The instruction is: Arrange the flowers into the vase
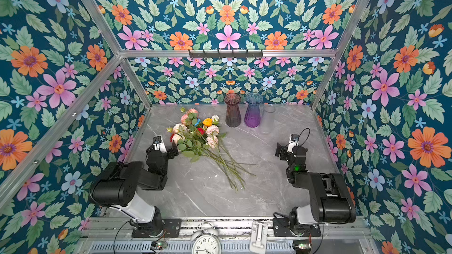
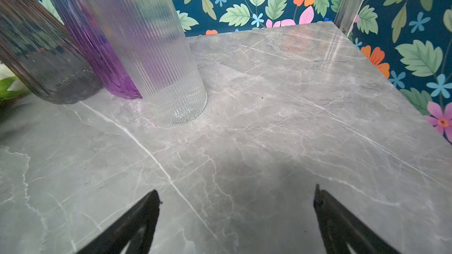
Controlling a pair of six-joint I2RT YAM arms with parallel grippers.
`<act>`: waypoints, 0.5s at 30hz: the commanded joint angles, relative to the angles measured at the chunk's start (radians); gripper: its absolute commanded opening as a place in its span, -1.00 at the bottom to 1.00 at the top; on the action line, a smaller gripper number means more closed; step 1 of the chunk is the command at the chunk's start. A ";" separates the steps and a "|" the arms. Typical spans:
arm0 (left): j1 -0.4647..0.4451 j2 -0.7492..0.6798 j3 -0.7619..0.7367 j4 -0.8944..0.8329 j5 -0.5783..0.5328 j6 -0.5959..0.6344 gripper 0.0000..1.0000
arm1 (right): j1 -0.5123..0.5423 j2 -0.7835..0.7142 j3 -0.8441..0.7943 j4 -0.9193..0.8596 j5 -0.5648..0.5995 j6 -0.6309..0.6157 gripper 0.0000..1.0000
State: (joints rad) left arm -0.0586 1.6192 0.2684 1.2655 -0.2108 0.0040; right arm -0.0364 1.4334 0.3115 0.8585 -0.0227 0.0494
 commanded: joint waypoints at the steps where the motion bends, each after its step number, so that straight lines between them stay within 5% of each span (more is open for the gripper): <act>1: 0.002 0.001 0.000 0.034 0.004 0.005 0.99 | 0.001 0.002 0.004 0.012 0.012 0.000 0.98; 15: -0.007 0.001 -0.011 0.051 0.008 0.017 0.99 | 0.035 -0.002 -0.017 0.050 0.047 -0.029 0.98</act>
State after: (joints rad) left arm -0.0662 1.6192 0.2588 1.2869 -0.2077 0.0109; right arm -0.0029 1.4334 0.2939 0.8810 0.0139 0.0250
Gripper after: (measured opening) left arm 0.997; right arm 0.991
